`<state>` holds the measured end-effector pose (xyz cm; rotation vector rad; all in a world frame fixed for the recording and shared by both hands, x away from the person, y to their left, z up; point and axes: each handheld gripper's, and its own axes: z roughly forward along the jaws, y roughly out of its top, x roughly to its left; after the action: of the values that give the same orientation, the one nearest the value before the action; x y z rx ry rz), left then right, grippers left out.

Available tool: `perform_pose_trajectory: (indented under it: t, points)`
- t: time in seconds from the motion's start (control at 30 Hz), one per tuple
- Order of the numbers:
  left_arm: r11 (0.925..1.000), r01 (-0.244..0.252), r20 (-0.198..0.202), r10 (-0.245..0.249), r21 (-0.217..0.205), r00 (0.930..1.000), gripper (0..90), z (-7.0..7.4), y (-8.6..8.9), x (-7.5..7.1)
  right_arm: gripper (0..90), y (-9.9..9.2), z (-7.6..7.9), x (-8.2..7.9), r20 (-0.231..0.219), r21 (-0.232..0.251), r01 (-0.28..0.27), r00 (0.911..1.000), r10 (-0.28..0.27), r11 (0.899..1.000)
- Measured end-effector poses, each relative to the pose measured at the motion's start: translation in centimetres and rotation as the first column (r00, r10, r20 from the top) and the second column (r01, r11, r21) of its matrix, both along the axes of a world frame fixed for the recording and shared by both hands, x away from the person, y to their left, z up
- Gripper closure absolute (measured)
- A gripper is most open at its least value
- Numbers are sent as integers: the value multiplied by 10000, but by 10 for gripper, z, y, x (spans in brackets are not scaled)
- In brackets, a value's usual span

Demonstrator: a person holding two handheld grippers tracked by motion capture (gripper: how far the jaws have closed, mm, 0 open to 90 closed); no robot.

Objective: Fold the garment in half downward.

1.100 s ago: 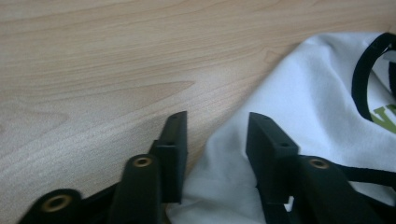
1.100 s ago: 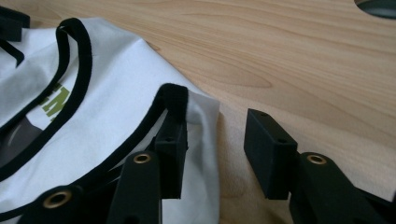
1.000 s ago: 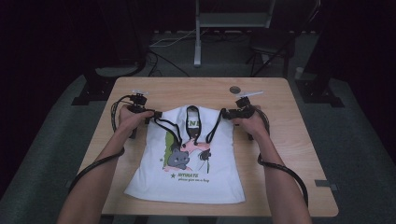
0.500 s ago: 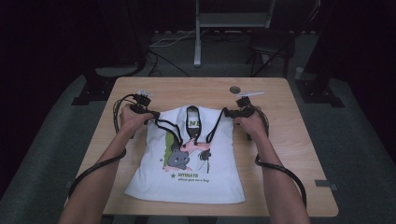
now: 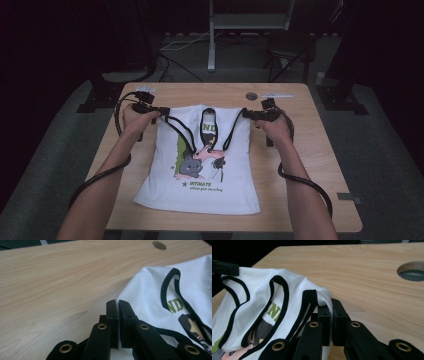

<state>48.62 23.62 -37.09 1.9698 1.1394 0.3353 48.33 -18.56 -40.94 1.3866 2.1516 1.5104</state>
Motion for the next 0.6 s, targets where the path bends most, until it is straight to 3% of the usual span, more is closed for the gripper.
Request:
perform_pose_trajectory:
  t: [0.13,0.2,0.6]
  points:
    - [9991,47,241,-37,-419,9997,875,5,4,-6,868,-7,5,-7,268,276,-235,9994,227,9993]
    - [9993,123,333,-111,-366,9994,875,6,5,-10,866,-11,6,-12,416,601,-432,9983,407,9973]
    - [9954,899,898,-867,-325,9922,875,14,12,-44,872,-17,9,-45,855,937,-1540,9856,1462,9836]
